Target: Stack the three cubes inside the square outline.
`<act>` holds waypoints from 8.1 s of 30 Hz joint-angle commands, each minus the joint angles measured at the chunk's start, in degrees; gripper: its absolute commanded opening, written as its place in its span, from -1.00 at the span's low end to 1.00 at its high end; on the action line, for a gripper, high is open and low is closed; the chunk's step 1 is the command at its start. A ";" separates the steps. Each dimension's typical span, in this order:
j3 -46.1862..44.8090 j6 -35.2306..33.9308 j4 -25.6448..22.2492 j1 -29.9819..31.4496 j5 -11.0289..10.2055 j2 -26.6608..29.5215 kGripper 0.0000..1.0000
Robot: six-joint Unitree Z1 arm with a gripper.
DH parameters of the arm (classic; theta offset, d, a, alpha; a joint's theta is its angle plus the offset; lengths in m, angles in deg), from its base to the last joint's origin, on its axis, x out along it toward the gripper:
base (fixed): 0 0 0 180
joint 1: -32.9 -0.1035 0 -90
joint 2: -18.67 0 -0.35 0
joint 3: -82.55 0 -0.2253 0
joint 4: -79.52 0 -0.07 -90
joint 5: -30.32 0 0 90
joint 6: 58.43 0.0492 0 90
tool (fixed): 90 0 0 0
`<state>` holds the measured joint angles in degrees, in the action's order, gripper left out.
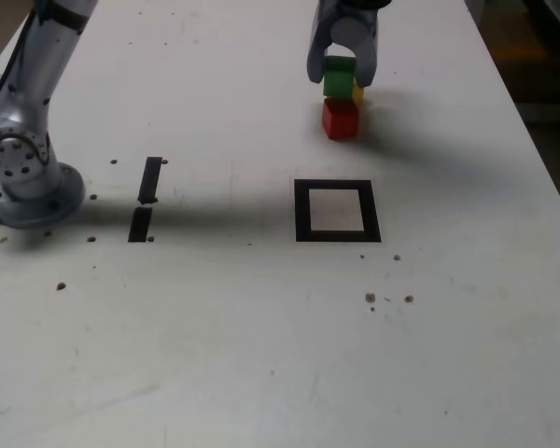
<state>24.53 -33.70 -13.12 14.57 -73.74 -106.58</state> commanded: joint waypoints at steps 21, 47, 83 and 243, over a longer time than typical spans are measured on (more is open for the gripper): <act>-32.88 -9.85 8.39 2.14 3.17 20.66 -0.46; -41.38 -13.74 17.02 2.50 3.63 19.48 0.97; -4.20 -11.95 -1.49 4.08 2.33 -1.28 0.74; -5.43 20.54 9.88 -3.30 -0.64 -3.27 -0.57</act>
<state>19.10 -13.12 -3.08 11.30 -74.64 -109.70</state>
